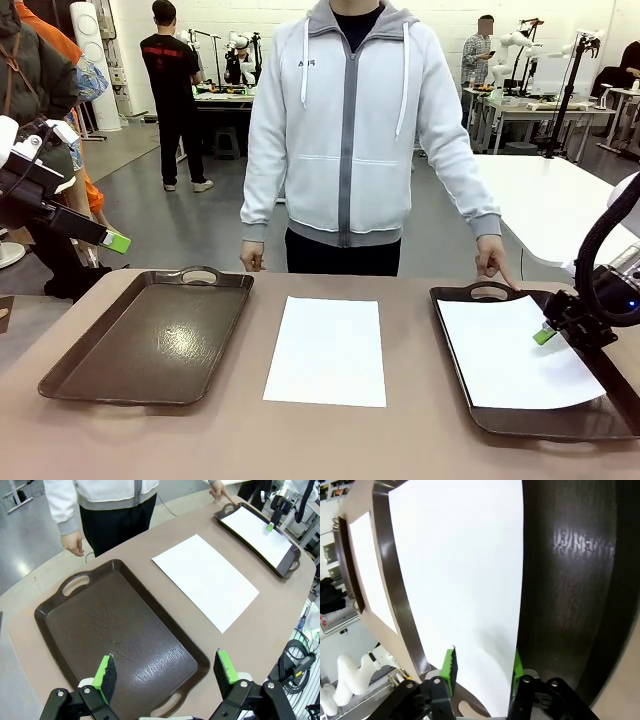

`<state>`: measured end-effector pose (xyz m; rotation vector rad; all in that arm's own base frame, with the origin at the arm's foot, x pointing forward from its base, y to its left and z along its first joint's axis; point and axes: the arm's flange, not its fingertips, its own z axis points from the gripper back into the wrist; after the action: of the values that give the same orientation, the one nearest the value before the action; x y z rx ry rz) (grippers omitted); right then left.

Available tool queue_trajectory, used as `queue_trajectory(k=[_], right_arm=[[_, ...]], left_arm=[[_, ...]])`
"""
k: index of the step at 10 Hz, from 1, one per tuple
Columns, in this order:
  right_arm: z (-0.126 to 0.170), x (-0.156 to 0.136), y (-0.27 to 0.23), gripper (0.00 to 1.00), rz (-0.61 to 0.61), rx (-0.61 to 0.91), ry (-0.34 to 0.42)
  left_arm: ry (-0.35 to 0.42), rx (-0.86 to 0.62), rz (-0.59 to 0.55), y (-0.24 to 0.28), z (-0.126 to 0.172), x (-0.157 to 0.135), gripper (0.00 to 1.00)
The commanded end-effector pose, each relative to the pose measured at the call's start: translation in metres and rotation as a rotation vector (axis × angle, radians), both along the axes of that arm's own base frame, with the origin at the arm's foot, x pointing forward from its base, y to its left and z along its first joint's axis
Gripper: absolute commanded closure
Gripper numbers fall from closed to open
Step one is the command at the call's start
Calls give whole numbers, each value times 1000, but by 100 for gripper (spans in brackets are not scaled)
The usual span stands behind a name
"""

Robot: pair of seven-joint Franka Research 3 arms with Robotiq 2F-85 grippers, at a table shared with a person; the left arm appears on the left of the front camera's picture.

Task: Sort the A4 documents.
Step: Place the A4 Paper in the designated Handle tray.

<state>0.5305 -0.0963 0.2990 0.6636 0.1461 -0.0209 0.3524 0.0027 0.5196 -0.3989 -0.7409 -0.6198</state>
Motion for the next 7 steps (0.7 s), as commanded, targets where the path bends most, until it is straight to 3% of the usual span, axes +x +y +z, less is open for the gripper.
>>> queue_trajectory(k=[1,4,7], right_arm=[[11,-4,-4,28,-30,-89,16],[25,-17,-17,0,-75,-135,-5],[27,-21,-17,0,-74,-146,1]], left_arm=[[-1,-6,-13,2,-2,1,0],[-1,-6,-13,2,-2,1,0],[-1,-6,-13,2,-2,1,0]])
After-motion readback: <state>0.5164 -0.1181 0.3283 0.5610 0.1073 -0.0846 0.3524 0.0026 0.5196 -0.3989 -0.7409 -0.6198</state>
